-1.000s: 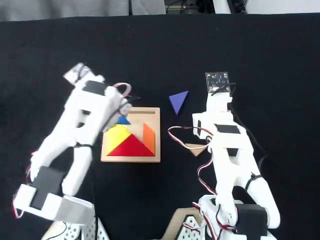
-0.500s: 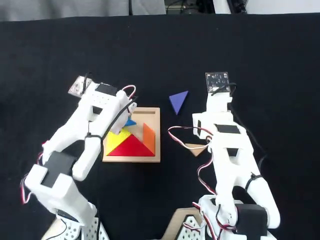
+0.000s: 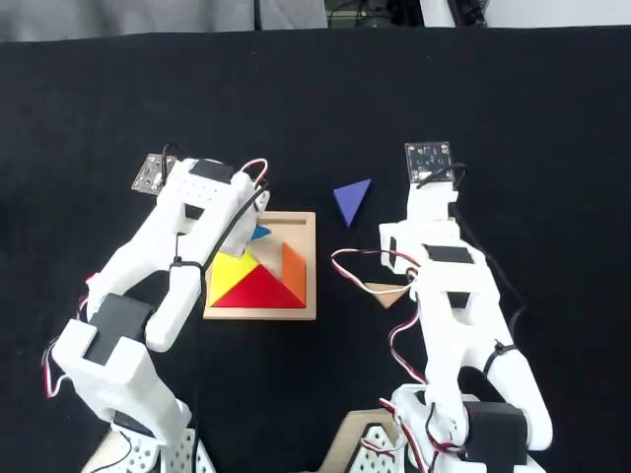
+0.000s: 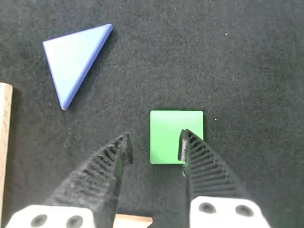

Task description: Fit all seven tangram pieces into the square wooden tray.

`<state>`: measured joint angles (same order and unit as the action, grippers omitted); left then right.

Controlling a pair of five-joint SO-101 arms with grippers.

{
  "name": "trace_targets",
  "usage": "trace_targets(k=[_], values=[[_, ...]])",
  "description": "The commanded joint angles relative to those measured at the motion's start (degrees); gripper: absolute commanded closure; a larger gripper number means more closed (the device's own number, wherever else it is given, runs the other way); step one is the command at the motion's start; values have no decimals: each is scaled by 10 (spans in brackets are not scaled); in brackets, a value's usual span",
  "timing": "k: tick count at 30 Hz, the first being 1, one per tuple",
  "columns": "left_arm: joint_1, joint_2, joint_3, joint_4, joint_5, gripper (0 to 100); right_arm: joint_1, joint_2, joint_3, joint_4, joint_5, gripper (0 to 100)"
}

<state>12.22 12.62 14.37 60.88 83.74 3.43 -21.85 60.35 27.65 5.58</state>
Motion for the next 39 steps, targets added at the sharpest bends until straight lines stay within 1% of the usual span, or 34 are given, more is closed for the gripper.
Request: trace_targets(k=[1,12,14,18,20,23,27,30,32,36,39], values=[[-3,-4,-33,-8,3,872,-8,-24,-1,-7,0,832],[-4,-4,-33,-8,-18,866,-8,-24,-1,-7,0,832],[-4,-4,-33,-7,-21,813,-8,-24,-1,-6,0,832],[-4,-5,-32,-4,-13,640,-8,-24,-1,-6,0,832],[-4,-6,-28,-1,5,605,-8,-24,-1,-6,0,832],[-4,-10,-33,23,11,605,-8,-24,-1,-6,0,832],[3,-13,-51,29,7,605,-8,-24,-1,-6,0,832],[32,-2,-62,20,-4,604,-8,-24,-1,-6,0,832],[50,16,-62,-8,-21,604,-8,-24,-1,-6,0,832],[54,56,-62,-58,-25,605,-7,-24,-1,-6,0,832],[54,69,-69,-45,-24,605,-7,-24,-1,-6,0,832]])
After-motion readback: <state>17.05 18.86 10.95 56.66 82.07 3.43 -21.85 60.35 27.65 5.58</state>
